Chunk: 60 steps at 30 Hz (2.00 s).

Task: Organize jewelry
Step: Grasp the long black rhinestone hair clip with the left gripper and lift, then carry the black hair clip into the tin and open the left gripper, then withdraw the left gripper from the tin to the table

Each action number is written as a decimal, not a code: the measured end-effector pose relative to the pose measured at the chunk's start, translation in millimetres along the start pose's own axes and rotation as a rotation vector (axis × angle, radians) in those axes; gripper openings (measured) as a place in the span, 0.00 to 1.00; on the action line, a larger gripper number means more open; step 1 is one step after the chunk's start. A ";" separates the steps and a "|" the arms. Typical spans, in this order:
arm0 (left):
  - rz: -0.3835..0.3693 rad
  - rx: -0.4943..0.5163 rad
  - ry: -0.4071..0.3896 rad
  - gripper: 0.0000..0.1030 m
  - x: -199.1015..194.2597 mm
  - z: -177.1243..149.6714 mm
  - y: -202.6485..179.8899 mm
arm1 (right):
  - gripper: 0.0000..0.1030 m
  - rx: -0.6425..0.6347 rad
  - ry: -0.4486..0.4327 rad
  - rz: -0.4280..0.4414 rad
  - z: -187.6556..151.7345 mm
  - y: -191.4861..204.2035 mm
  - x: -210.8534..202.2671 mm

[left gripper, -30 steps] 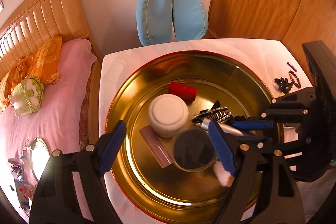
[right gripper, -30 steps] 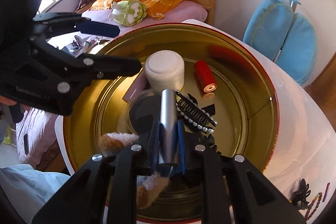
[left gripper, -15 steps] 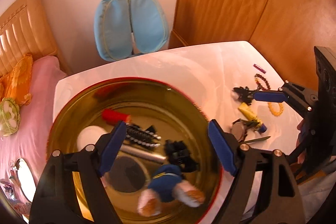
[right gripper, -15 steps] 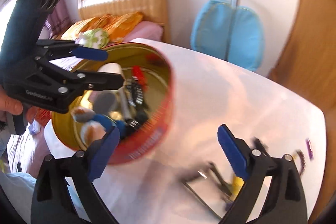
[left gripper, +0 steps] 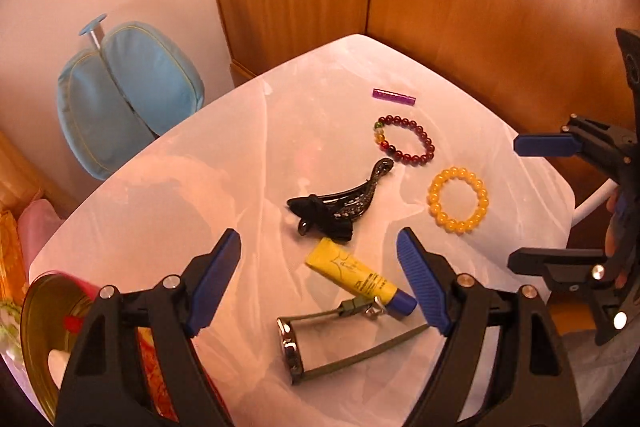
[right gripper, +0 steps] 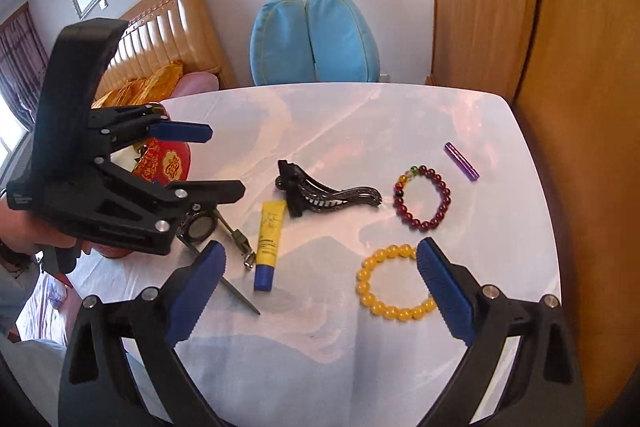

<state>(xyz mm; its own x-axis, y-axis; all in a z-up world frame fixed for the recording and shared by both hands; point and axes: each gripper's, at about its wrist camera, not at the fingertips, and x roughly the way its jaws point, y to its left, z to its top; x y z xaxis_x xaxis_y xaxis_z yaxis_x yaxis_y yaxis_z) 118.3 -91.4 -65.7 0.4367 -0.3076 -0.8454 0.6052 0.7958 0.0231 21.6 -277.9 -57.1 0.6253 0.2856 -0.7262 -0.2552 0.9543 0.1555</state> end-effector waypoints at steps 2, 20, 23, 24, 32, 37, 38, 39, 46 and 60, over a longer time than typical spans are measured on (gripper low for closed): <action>-0.023 0.037 0.024 0.76 19.2 8.5 -7.5 | 0.94 0.009 0.008 -0.023 -2.0 -10.5 2.6; -0.078 0.196 0.180 0.22 110.7 37.6 -23.4 | 0.94 0.146 0.067 -0.108 -5.0 -59.4 22.2; -0.106 0.177 0.180 0.19 105.3 35.2 -20.0 | 0.94 0.146 0.065 -0.114 -5.4 -59.2 21.3; -0.100 0.185 0.169 0.18 101.3 35.0 -21.6 | 0.94 0.146 0.064 -0.114 -5.7 -59.0 20.8; -0.077 0.056 0.017 0.17 35.2 33.6 -13.8 | 0.94 0.099 0.013 -0.088 0.3 -42.3 4.4; -0.008 -0.031 -0.059 0.17 -23.6 12.1 5.1 | 0.94 0.019 -0.015 -0.002 16.2 -5.7 1.3; 0.009 -0.051 -0.067 0.17 -36.0 3.4 12.4 | 0.94 -0.007 -0.015 0.018 20.8 5.2 2.2; 0.034 -0.074 -0.078 0.17 -47.9 -5.8 21.1 | 0.94 -0.038 -0.018 0.038 25.5 17.5 3.4; 0.144 -0.238 -0.091 0.17 -104.6 -86.9 97.3 | 0.94 -0.214 -0.056 0.164 55.3 125.1 22.0; 0.134 -0.305 0.011 0.15 -122.0 -199.2 209.6 | 0.94 -0.338 0.042 0.231 75.6 286.6 101.5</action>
<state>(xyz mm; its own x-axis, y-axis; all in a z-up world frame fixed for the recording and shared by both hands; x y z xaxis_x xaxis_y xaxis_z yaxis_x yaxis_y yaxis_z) 59.3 216.8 -64.1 0.4909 -0.1852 -0.8513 0.3149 0.9488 -0.0248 67.6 31.2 -35.6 0.4940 0.4782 -0.7261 -0.6178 0.7807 0.0939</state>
